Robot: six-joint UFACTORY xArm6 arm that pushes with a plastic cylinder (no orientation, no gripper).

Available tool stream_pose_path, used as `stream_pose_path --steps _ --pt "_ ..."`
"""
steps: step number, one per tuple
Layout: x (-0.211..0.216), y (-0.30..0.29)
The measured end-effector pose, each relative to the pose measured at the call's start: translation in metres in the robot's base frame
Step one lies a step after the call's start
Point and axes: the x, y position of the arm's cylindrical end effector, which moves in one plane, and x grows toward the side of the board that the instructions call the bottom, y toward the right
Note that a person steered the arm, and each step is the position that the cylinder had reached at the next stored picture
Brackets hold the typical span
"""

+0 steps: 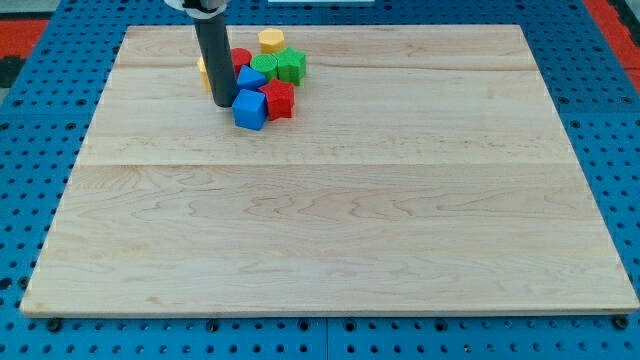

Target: Push the yellow heart into the blue triangle

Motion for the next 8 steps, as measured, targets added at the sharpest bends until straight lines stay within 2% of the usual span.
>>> stream_pose_path --steps 1,2,3,4,6,7,8 --pt "0.006 -0.033" --pt "0.003 -0.123" --pt "-0.043 -0.127" --pt "-0.061 -0.109" --pt "-0.041 -0.014" --pt "-0.035 -0.028" --pt "0.0 -0.052"
